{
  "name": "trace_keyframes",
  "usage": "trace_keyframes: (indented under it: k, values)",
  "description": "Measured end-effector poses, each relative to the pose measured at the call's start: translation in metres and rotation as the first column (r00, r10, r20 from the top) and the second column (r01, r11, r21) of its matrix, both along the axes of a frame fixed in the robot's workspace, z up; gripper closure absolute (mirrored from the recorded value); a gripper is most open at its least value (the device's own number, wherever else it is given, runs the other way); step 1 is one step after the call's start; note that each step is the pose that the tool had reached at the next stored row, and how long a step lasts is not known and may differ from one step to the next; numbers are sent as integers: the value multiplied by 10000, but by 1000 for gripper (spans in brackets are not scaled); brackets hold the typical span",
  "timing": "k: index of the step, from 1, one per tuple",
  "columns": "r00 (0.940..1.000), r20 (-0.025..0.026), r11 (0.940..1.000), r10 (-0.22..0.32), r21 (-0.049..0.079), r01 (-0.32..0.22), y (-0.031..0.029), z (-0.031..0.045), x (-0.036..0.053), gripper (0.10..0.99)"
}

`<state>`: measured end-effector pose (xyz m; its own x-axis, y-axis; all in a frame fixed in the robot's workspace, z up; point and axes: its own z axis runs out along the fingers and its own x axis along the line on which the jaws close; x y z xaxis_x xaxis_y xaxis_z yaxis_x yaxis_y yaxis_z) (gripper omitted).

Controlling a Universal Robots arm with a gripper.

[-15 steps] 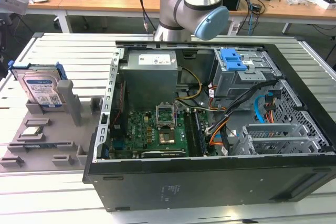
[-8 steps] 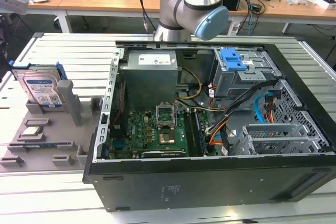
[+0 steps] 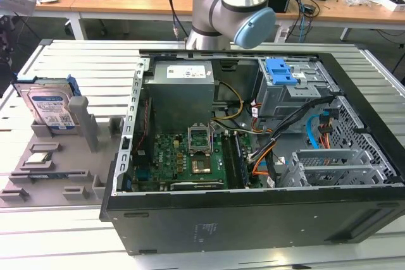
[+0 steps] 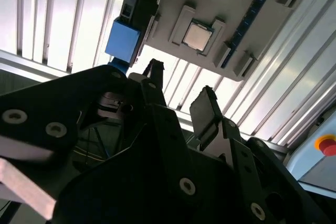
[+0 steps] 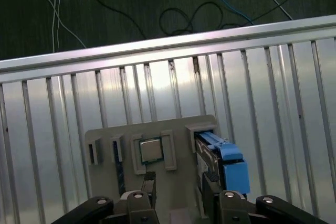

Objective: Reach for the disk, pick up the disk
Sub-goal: 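Pick up the disk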

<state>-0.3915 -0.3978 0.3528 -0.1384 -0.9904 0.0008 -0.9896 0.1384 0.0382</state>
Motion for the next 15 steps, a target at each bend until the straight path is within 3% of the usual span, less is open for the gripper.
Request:
trace_keyframes:
  k: [7, 11, 15]
  values:
    - [10000, 0, 10000, 1, -1, -1, 183, 0, 24, 604]
    - [10000, -1, 10000, 2, -2, -2, 216, -9, 80, 604]
    - [10000, -4, 10000, 0, -13, 0, 222, -70, 120, 604]
